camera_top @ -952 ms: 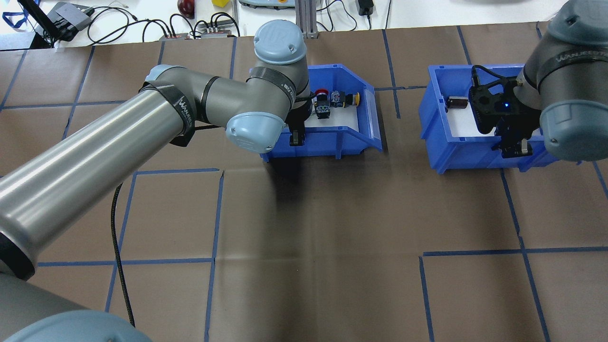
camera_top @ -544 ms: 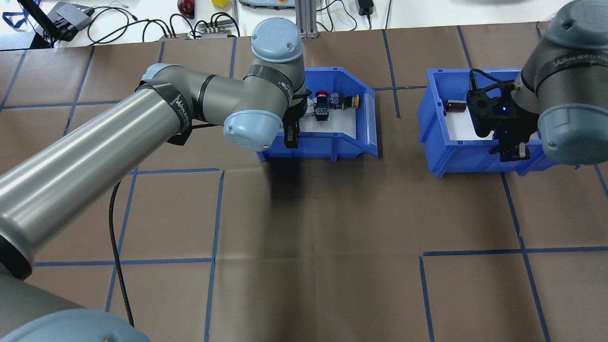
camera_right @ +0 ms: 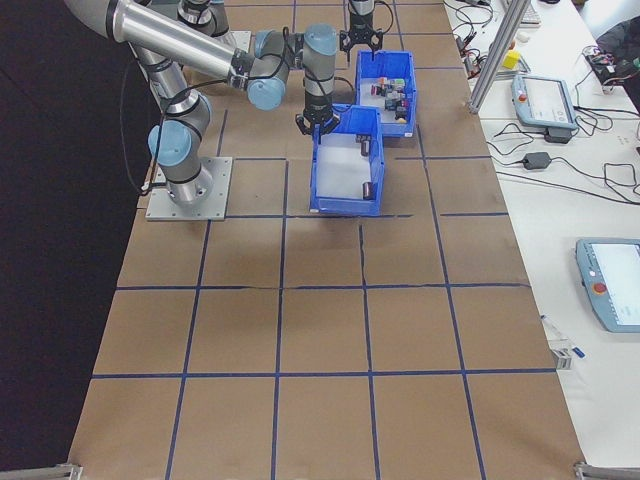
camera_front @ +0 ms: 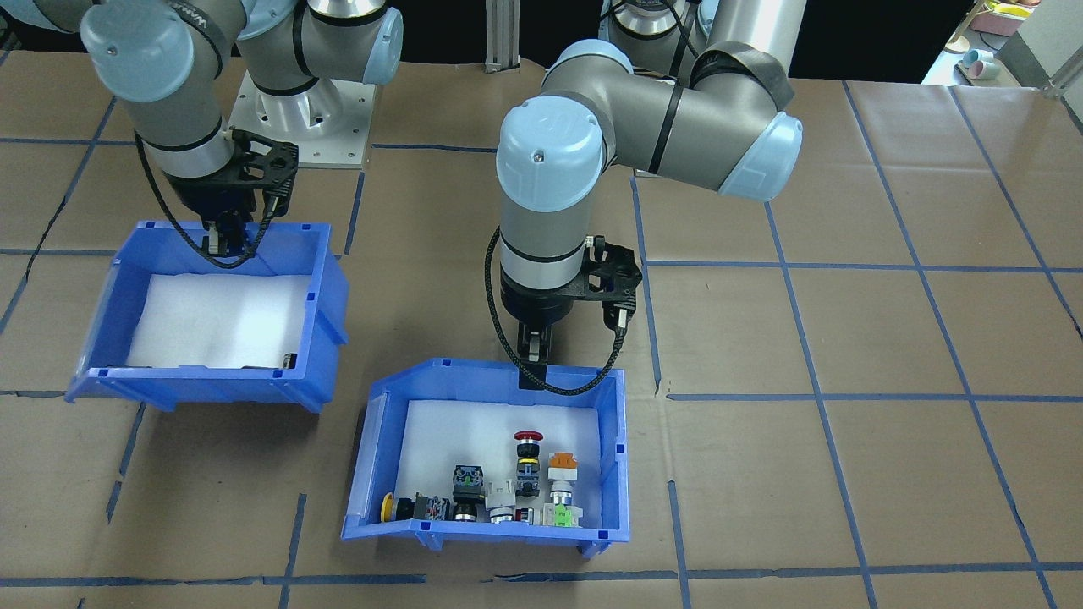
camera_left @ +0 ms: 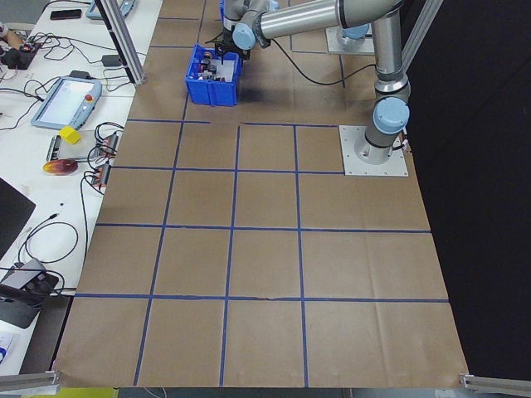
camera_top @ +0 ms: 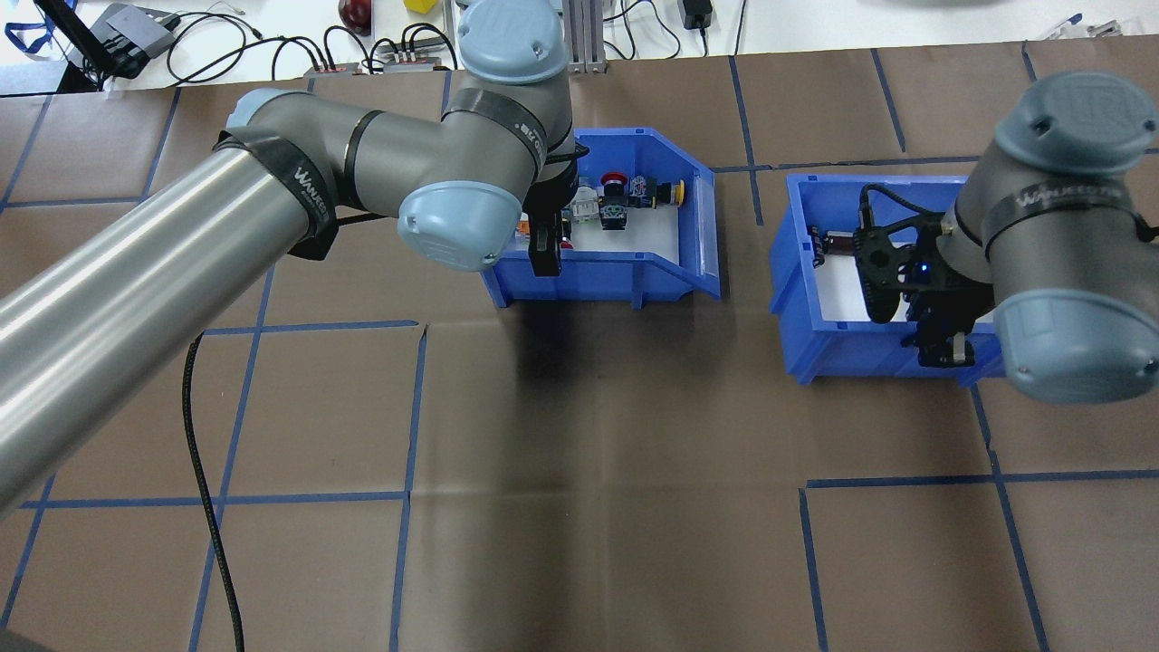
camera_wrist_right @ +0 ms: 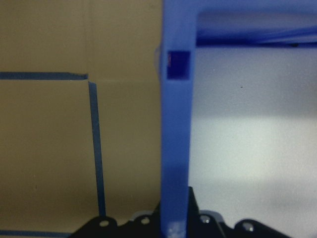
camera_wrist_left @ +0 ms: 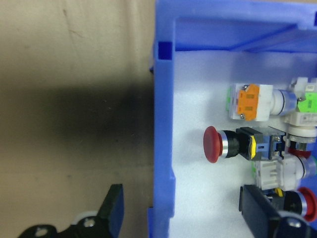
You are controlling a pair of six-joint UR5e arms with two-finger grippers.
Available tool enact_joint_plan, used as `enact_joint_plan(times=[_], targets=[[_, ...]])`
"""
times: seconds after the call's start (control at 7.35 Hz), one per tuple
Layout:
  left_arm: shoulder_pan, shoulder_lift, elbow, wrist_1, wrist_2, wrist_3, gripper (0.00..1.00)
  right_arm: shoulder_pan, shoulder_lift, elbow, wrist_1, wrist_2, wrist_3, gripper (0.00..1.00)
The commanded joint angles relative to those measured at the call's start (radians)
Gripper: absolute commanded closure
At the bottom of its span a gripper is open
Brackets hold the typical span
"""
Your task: Place button box in front
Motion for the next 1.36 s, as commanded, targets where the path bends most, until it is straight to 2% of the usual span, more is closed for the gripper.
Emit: enact_joint_plan(times=[0.0,0.14,0.41,0.68,0.82,0.95,1.22], targets=[[0.046,0.067,0.056,-0.212,0.067,0.315,0.02,0.127,-0.017,0.041,-0.002,-0.007,0.144,0.91],[0.071,0.123,0.044,-0.263,0.070,0.474,0.02,0.131,-0.013,0.055,-0.006,-0.009,0.142,0.91],[0.140,0.210,0.003,-0.299,0.072,0.749,0.02,0.128,-0.009,0.055,-0.015,-0.073,0.131,0.91],[0.198,0.316,-0.071,-0.313,0.073,1.036,0.01,0.137,-0.025,0.058,-0.002,-0.061,0.143,0.92],[0.207,0.377,-0.098,-0.308,0.114,1.185,0.01,0.149,-0.035,0.062,0.006,-0.058,0.140,0.92],[0.206,0.425,-0.111,-0.308,0.113,1.302,0.01,0.199,-0.037,0.065,0.006,-0.024,0.146,0.92],[0.211,0.456,-0.134,-0.302,0.098,1.512,0.01,0.267,-0.036,0.067,0.009,-0.022,0.149,0.92]])
